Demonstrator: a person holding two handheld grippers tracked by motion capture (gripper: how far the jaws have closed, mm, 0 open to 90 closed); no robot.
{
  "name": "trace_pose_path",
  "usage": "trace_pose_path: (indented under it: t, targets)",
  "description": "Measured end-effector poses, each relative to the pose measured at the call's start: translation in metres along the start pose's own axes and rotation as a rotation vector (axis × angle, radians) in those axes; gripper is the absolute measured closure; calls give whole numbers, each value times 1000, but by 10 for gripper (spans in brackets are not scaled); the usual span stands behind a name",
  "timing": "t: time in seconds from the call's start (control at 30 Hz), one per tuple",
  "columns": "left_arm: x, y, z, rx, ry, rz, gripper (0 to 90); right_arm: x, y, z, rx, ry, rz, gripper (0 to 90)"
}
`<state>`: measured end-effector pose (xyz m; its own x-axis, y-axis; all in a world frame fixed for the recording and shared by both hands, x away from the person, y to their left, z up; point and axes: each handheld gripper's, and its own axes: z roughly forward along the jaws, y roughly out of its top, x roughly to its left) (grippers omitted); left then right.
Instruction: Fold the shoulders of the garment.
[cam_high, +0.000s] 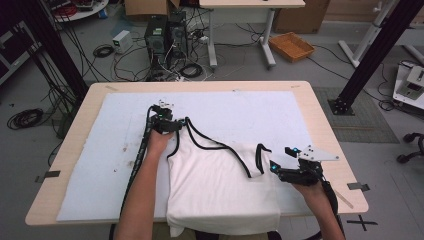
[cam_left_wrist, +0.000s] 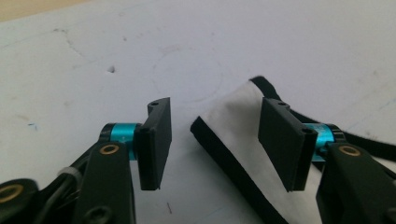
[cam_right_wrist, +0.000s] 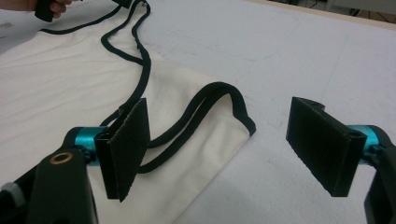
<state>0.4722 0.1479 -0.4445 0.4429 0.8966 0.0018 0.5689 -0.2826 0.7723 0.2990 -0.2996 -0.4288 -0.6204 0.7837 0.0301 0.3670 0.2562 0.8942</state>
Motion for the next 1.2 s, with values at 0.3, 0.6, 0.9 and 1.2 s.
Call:
trace_pose_path:
  t: [0.3, 0.6, 0.9, 1.2]
  targets:
    - [-7, -2, 2, 17, -52, 50, 850, 1, 0, 1, 0, 3, -2, 216]
    - [-6, -12, -30, -200, -191, 32, 854, 1, -2, -2, -2, 1, -1, 216]
    - [-17, -39, -79, -363, -382, 128, 852, 8, -2, -4, -6, 9, -7, 216]
    - [-35, -73, -104, -344, -486, 262, 852, 13, -2, -6, -1, 9, -7, 216]
